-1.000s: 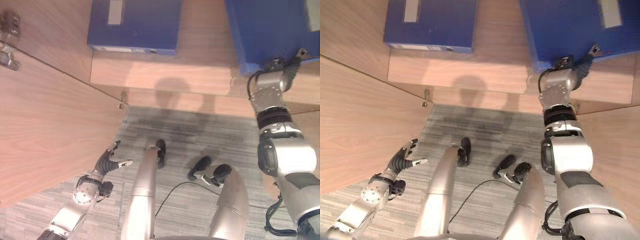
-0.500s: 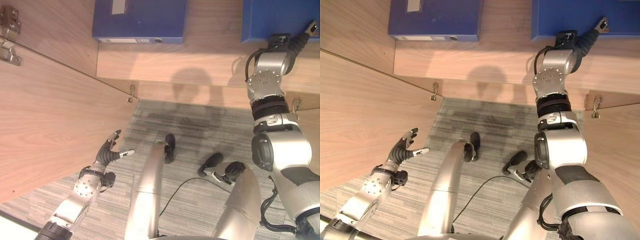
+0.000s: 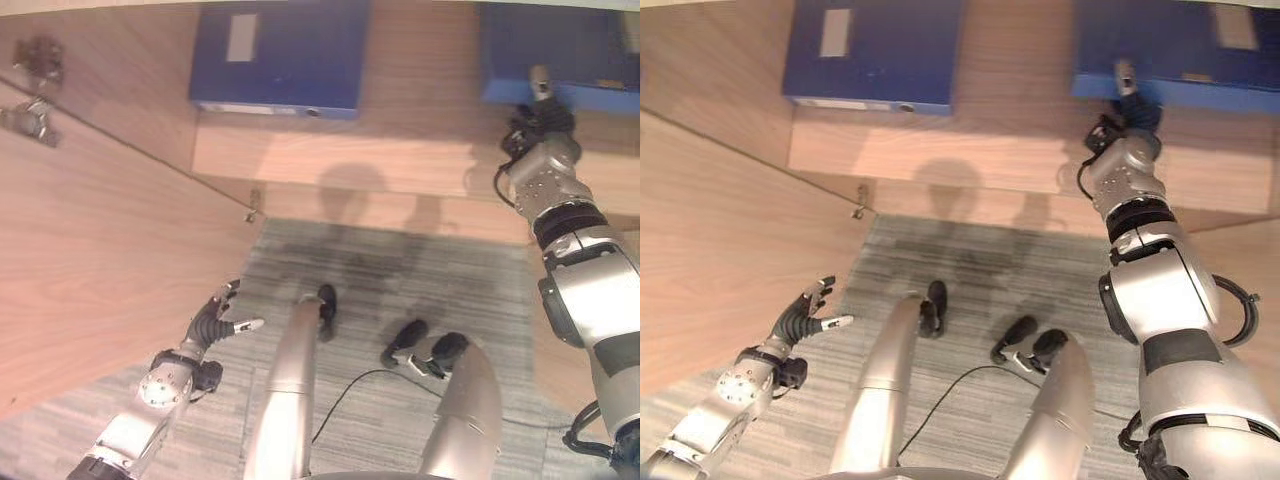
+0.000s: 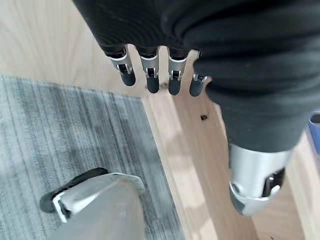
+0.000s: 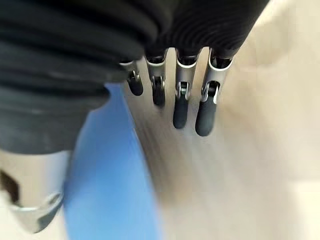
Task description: Put the empty folder in the office cabinet
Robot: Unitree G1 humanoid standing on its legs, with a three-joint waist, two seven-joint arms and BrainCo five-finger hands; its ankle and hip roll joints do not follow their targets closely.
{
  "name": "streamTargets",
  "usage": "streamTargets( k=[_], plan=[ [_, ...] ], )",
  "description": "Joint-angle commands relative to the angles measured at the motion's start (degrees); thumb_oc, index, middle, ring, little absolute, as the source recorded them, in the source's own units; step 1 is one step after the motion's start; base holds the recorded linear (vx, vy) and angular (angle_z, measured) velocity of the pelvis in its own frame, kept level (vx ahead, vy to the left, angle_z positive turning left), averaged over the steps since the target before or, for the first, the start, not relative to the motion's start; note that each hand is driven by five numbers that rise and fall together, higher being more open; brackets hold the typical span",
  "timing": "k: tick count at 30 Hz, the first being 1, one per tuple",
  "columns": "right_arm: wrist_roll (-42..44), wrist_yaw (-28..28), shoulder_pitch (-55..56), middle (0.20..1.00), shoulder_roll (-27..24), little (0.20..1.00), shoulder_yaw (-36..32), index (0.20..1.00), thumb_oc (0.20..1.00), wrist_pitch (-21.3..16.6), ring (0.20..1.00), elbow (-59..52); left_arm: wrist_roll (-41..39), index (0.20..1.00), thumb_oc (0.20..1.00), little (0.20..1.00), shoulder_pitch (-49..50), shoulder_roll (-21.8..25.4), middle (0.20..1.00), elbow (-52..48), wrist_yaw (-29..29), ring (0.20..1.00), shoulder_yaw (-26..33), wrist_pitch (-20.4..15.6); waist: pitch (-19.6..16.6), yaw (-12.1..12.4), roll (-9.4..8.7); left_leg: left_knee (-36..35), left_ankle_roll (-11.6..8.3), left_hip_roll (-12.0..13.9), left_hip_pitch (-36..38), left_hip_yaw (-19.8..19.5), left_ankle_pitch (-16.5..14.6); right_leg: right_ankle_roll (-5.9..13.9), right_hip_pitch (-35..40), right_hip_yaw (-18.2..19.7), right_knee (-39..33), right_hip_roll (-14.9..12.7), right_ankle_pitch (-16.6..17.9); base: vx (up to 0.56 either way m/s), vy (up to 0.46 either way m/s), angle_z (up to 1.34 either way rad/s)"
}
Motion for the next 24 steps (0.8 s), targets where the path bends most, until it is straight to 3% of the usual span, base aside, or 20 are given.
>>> streamTargets(
  k=[1, 2, 4, 10, 20, 24],
  plan=[
    [-19.52, 8.64, -4.49, 1.0, -1.04, 1.0, 4.74, 1.0, 1.0, 7.31, 1.0, 1.33, 0.83, 1.0, 1.0, 1.0, 1.8, 2.79, 1.0, -5.97, -1.71, 1.0, 3.91, -2.33, 2.2, 1.6, -0.83, -4.87, -2.46, 2.94, 3.23, -0.27, -2.16, 6.01, 4.34, 5.95, -9.7, 0.45, 4.01, -0.03, -0.005, -0.13],
    [-19.55, 8.7, -4.56, 1.0, -1.01, 1.0, 4.79, 1.0, 1.0, 7.28, 1.0, 1.41, 0.83, 1.0, 1.0, 1.0, 1.84, 2.75, 1.0, -6.0, -1.72, 1.0, 3.97, -2.31, 2.25, 1.56, -0.79, -4.93, -2.46, 2.94, 3.3, -0.29, -2.12, 6.01, 4.43, 5.91, -9.77, 0.47, 4.05, -0.03, -0.012, -0.03],
    [-26.68, 11.99, -4.38, 1.0, -1.03, 1.0, 9.02, 1.0, 1.0, 9.04, 1.0, 2.48, 1.74, 1.0, 1.0, 1.0, 2.23, 3.35, 1.0, -6.63, -2.94, 1.0, 4.37, -2.03, 2.25, 1.46, -0.94, -6.51, -2.88, 3.03, 4.27, -0.11, -1.51, 6.34, 5.5, 5.3, -11.48, 0.77, 4.67, 0.0, 0.0, 0.0],
    [-44.78, 19.27, -2.56, 1.0, -1.44, 1.0, 18.47, 1.0, 1.0, 9.08, 1.0, 0.71, 2.83, 1.0, 1.0, 1.0, 2.95, 4.83, 1.0, -8.38, -6.39, 1.0, 5.55, -2.48, 2.88, 1.9, -1.41, -12.86, -3.8, 3.9, 9.45, 0.08, 0.73, 8.3, 10.23, 3.4, -17.48, 1.45, 7.53, -0.03, -0.016, -0.02],
    [-47.45, 25.24, -0.66, 1.0, -2.15, 1.0, 18.89, 1.0, 1.0, 9.14, 1.0, -2.14, 5.06, 1.0, 1.0, 1.0, 1.6, 3.86, 1.0, -7.82, -8.94, 1.0, 7.08, -2.16, 3.72, 2.35, -1.06, -18.53, -4.37, 4.26, 14.62, 0.68, 3.07, 9.91, 14.65, 1.43, -22.79, 1.96, 10.67, -0.01, -0.009, -0.04],
    [-53.93, 28.48, -0.66, 1.0, -1.57, 1.0, 21.87, 1.0, 1.0, 10.03, 1.0, -1.06, 5.94, 1.0, 1.0, 1.0, 1.19, 3.6, 1.0, -7.54, -9.96, 1.0, 7.24, -1.38, 3.94, 2.58, -1.32, -23.4, -4.91, 4.69, 18.04, 1.33, 5.02, 11.06, 17.27, 0.17, -26.92, 2.83, 13.03, -0.02, -0.018, -0.04]
  ],
)
